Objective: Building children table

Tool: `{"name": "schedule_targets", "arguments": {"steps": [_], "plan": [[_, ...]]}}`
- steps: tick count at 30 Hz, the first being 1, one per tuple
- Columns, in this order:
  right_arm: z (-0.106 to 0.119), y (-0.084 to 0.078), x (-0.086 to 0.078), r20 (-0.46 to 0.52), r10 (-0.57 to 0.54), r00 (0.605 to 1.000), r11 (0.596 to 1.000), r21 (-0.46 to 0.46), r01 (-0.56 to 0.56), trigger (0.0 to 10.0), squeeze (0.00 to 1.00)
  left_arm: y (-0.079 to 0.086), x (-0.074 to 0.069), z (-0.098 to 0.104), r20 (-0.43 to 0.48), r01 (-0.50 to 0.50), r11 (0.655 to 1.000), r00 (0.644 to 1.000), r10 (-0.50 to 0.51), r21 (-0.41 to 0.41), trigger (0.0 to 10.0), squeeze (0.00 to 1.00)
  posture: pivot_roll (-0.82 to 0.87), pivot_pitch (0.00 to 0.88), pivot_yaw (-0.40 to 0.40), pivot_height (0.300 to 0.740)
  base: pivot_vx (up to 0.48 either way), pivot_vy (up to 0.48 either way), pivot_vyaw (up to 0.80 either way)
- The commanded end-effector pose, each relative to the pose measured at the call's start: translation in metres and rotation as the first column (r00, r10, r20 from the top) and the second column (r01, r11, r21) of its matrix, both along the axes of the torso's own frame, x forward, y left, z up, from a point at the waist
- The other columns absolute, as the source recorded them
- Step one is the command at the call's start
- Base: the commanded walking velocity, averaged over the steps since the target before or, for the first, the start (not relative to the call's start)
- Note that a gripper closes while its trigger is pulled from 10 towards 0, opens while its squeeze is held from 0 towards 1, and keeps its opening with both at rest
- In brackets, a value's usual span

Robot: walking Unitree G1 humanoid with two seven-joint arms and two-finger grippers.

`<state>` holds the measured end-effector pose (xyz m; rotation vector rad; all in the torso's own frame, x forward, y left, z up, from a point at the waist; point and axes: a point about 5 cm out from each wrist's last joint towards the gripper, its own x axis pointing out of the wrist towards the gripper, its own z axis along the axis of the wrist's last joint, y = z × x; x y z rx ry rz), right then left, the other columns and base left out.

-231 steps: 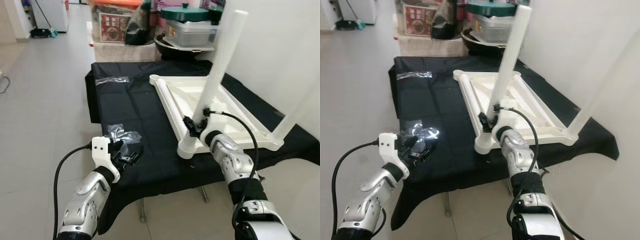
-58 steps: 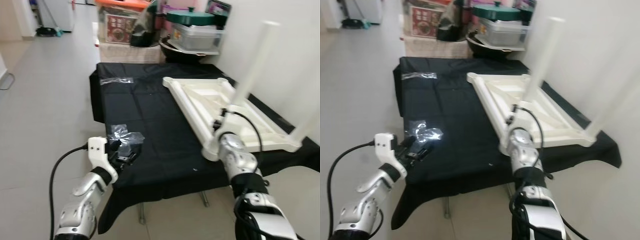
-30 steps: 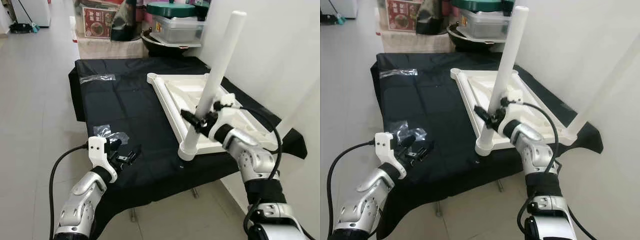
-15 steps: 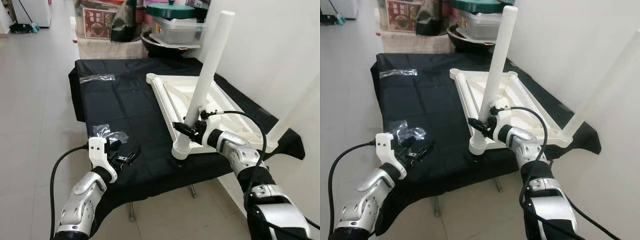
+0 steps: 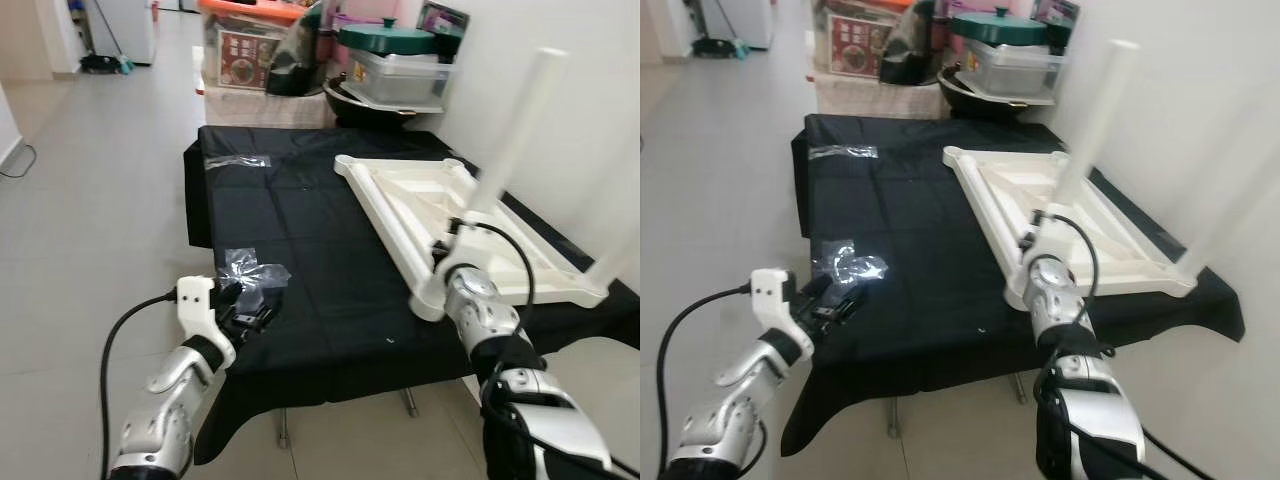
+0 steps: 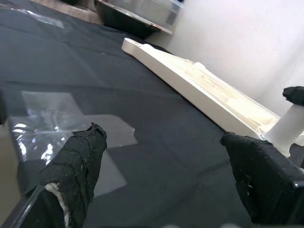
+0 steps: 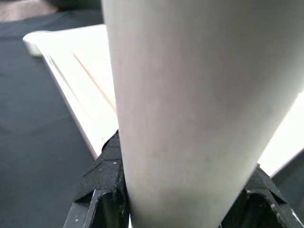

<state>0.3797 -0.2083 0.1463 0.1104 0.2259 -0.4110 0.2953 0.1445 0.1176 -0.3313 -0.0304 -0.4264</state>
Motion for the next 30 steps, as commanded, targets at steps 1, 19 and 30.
{"name": "schedule_targets", "arguments": {"steps": [1, 19, 30], "plan": [[-0.03, 0.001, -0.014, -0.142, -0.046, 0.989, 0.999, -0.034, 0.041, 0.0, 0.0, -0.007, 0.0, 0.002, 0.005, 0.026, 1.0, 1.0, -0.026, -0.003, 10.0, 0.0, 0.0, 0.0, -0.144, 0.74, 0.0, 0.0, 0.0], [0.017, 0.037, -0.031, 0.15, 0.132, 0.98, 0.989, 0.044, -0.14, 10.0, 1.0, -0.002, -0.002, 0.003, 0.006, 0.02, 1.0, 1.0, -0.02, 0.001, 10.0, 0.0, -0.02, 0.0, -0.128, 0.74, 0.0, 0.0, 0.0], [0.022, 0.04, -0.081, 0.132, 0.318, 0.939, 0.945, 0.029, -0.325, 10.0, 1.0, 0.0, -0.006, 0.004, 0.01, 0.011, 1.0, 1.0, -0.011, -0.001, 10.0, 0.0, -0.05, 0.0, -0.118, 0.74, 0.0, 0.0, 0.0]]}}
